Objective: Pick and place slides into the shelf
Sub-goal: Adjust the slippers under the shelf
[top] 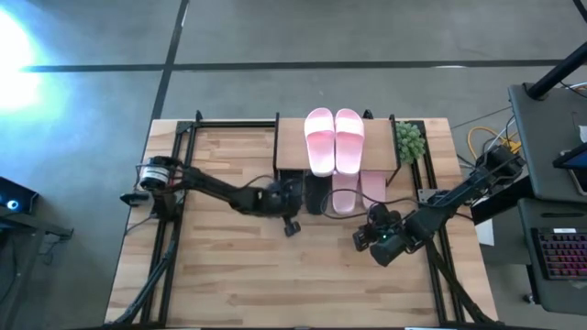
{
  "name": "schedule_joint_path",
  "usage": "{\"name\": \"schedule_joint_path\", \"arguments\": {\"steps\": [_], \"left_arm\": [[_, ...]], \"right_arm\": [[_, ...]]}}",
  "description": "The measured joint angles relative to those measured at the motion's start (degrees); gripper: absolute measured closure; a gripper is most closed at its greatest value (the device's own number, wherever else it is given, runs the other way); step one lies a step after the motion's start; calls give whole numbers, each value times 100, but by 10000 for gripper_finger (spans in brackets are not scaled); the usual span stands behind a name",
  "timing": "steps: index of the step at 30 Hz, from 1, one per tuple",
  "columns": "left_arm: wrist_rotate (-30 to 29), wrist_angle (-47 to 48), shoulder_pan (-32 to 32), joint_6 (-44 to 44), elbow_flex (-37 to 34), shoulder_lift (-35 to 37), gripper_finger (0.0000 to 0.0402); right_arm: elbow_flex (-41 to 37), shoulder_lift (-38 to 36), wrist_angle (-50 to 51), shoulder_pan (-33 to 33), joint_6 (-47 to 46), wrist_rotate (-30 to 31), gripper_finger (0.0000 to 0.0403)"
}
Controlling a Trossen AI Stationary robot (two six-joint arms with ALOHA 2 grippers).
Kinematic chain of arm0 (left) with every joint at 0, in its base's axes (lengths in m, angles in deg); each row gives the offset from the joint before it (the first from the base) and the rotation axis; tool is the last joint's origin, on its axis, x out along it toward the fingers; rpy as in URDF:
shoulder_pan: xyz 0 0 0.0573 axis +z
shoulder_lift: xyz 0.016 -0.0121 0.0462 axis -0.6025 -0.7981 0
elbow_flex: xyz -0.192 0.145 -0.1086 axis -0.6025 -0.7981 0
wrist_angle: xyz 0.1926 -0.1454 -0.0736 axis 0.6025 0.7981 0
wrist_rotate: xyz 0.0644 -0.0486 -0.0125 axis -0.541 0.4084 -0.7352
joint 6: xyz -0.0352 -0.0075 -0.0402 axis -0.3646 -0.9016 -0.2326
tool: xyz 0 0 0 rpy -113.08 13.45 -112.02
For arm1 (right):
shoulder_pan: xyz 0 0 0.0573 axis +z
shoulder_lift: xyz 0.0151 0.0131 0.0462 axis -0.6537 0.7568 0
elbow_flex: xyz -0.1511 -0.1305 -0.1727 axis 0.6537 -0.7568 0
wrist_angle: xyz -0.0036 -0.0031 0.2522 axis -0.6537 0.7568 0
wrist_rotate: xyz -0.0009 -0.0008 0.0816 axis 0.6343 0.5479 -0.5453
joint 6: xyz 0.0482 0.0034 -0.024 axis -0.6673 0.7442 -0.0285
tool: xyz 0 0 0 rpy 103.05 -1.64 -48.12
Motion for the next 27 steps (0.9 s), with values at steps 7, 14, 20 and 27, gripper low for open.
{"name": "schedule_joint_path", "arguments": {"steps": [7, 14, 20, 27], "left_arm": [[-323, -657, -1088, 108, 34, 29, 402], [-1444, 119, -1885, -774, -13, 192, 402], [-2511, 1574, -2264, -2014, -23, 582, 402], [-2782, 2129, -2372, -2596, -210, 1010, 402]], "right_arm": [[0, 0, -44, 0, -169, 278, 392], [-116, 383, -2235, -166, 704, -21, 392], [-125, 1264, -3437, -676, 1138, -14, 392], [-77, 1919, -4607, -1076, 1891, -22, 392]]}}
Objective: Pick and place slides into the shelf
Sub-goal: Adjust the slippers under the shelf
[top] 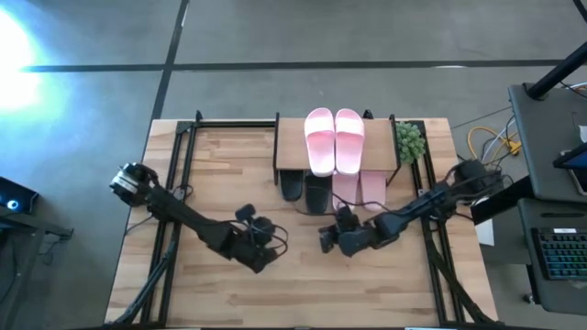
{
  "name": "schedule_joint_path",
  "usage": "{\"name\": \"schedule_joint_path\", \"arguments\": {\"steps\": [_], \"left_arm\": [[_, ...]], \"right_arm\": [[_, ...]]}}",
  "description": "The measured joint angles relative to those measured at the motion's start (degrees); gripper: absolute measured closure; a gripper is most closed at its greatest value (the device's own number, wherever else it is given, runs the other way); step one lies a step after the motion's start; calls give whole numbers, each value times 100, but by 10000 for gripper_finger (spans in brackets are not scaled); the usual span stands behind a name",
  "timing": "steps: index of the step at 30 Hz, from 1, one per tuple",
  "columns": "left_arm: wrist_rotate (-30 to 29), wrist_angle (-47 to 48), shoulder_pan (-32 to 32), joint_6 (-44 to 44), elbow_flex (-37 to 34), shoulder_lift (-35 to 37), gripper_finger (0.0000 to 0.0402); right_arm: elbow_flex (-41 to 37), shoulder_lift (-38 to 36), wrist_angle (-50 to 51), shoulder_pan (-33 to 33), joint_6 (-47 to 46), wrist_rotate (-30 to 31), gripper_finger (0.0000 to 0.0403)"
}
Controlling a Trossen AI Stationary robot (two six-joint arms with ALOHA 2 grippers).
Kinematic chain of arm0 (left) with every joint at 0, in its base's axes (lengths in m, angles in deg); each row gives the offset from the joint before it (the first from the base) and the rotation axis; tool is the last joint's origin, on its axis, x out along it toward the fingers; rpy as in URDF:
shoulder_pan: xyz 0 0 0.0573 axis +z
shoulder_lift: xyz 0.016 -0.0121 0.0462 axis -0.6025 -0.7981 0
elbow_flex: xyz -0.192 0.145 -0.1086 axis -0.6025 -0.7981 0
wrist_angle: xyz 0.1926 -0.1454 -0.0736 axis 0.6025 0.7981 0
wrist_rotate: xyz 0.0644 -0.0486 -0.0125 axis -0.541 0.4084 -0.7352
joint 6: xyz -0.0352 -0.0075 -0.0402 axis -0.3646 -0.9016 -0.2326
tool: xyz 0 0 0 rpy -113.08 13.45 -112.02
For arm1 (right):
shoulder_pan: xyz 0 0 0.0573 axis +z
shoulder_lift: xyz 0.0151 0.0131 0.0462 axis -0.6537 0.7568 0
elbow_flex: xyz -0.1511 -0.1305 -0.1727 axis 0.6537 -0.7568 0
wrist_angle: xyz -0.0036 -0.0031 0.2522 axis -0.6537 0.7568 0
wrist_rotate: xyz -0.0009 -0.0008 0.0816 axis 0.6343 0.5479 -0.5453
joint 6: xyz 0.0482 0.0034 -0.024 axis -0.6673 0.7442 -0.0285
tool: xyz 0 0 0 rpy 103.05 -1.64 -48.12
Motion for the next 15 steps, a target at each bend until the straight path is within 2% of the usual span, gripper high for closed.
{"name": "schedule_joint_path", "arguments": {"steps": [7, 15], "left_arm": [[-18, -10, -64, -308, -435, 400, 402], [-25, -15, -73, -291, -598, 680, 402]], "right_arm": [[285, 422, -21, -347, 631, 22, 392], [468, 775, 70, -778, 770, 547, 392]]}}
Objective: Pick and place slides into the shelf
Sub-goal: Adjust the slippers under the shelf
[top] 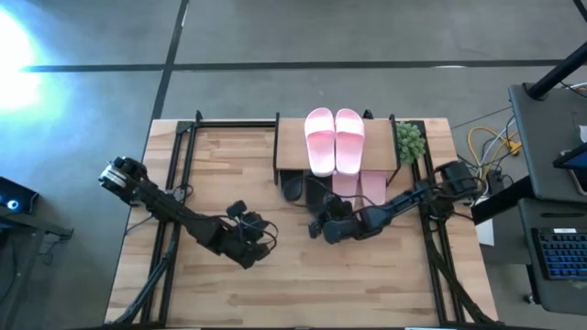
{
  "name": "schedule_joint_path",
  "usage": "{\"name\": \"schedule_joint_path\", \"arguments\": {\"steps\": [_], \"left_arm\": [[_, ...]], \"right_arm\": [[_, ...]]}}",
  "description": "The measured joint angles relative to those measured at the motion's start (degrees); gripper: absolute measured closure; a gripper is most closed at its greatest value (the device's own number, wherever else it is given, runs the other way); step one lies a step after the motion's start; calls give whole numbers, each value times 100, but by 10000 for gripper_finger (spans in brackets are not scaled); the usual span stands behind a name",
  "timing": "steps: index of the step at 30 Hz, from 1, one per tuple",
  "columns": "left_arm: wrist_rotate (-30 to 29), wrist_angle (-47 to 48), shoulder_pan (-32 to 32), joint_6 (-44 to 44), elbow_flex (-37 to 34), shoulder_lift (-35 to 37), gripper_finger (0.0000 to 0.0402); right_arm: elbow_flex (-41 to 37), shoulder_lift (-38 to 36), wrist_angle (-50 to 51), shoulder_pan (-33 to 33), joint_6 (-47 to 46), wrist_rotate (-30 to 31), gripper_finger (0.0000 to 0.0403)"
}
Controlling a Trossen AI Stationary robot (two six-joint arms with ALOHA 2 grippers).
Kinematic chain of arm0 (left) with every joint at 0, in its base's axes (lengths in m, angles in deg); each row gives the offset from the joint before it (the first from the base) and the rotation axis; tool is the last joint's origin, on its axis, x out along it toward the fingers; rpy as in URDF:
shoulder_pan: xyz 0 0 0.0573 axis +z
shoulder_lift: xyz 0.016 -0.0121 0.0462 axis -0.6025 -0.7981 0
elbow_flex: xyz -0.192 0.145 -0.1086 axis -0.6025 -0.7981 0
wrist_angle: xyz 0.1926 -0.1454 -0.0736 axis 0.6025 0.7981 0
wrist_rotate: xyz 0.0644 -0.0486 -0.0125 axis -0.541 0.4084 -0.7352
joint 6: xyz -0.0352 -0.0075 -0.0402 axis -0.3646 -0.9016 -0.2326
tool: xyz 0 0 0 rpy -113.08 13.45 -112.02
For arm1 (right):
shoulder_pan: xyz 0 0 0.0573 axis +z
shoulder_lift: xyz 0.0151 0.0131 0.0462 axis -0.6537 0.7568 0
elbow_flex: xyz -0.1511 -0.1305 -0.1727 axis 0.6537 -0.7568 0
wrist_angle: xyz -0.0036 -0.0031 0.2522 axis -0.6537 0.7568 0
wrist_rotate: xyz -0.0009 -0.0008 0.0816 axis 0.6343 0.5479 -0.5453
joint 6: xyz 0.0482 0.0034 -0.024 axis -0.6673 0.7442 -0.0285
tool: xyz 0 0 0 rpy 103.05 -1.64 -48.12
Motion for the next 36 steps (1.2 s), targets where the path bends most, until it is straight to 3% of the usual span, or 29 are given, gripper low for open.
{"name": "schedule_joint_path", "arguments": {"steps": [9, 17, 26, 30, 36], "left_arm": [[83, -8, -7, 48, -39, -7, 402], [116, -6, -7, 319, -57, -7, 402], [114, -6, 0, 337, -68, -11, 402], [114, -11, 0, 340, -97, -11, 402], [114, -22, 0, 323, -240, -13, 402]], "right_arm": [[134, -34, 44, -368, 439, 842, 392], [438, -45, 157, -175, 380, -1299, 392], [933, -92, 3905, 577, -2498, -325, 392], [879, -121, 4111, 419, -2664, -251, 392], [806, -106, 4030, -149, -2009, -257, 392]]}}
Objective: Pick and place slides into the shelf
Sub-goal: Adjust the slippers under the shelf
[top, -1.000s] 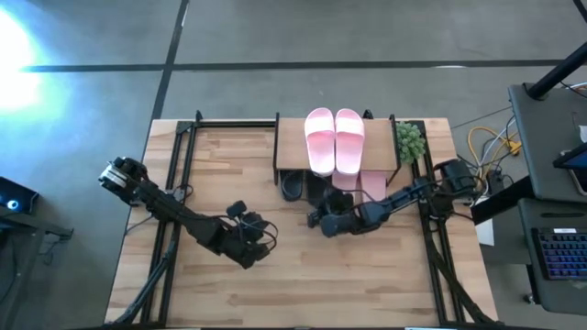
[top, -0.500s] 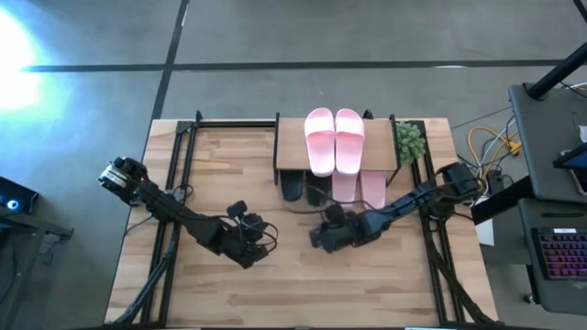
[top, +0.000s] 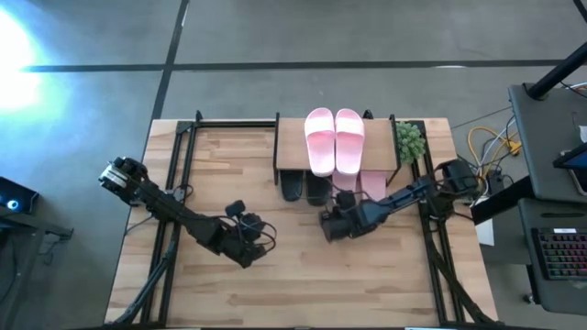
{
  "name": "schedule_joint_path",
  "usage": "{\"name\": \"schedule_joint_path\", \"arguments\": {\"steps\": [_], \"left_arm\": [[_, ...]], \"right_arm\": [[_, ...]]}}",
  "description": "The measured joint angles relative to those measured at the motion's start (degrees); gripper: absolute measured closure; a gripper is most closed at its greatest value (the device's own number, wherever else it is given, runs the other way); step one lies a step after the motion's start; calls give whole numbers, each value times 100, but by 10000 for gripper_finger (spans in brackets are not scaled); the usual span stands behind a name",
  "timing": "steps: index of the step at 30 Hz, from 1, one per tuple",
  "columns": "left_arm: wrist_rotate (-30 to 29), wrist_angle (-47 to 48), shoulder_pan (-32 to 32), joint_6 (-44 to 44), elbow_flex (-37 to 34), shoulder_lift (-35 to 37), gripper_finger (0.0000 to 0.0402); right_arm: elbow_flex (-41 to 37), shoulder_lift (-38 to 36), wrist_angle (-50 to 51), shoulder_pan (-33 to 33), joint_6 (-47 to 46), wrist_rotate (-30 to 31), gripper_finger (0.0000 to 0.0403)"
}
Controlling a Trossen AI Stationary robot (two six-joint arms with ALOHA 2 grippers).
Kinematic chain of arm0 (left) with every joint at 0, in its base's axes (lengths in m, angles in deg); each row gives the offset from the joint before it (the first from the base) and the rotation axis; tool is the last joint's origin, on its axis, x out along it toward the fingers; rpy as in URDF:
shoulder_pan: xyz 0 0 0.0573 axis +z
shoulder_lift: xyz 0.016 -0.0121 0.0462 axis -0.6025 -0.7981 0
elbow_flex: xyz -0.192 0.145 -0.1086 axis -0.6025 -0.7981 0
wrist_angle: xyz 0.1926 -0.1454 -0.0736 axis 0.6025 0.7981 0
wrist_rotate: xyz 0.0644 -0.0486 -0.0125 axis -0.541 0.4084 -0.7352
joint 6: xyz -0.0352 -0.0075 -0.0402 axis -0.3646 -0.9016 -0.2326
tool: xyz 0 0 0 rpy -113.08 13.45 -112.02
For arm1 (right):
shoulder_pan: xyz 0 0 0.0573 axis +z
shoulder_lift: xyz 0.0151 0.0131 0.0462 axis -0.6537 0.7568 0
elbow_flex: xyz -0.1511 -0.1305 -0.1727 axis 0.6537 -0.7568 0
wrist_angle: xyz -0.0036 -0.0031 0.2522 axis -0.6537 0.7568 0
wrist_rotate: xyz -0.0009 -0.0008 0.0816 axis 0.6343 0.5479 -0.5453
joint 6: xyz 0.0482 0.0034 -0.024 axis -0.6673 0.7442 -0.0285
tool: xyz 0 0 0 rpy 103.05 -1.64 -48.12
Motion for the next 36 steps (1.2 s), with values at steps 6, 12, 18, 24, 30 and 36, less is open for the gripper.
{"name": "schedule_joint_path", "arguments": {"steps": [6, 12, 18, 24, 30, 36], "left_arm": [[7, -162, 0, -34, -158, 0, 402], [13, -394, 0, -31, -186, 0, 402], [9, -442, 0, 13, -188, 0, 402], [1, -559, 7, 307, -195, 0, 402], [2, -701, 7, 437, -186, 0, 402], [6, -749, 11, 424, -145, -2, 402]], "right_arm": [[0, -7, 31, -429, 447, 9, 392], [0, -232, 30, -228, 488, -571, 392], [3, -698, 1035, 776, -749, -599, 392], [-247, -872, 2551, 1574, -2885, -563, 392], [-645, -895, 2385, 1611, -2848, -907, 392], [-1169, -903, 2307, 1520, -3241, -953, 392]]}}
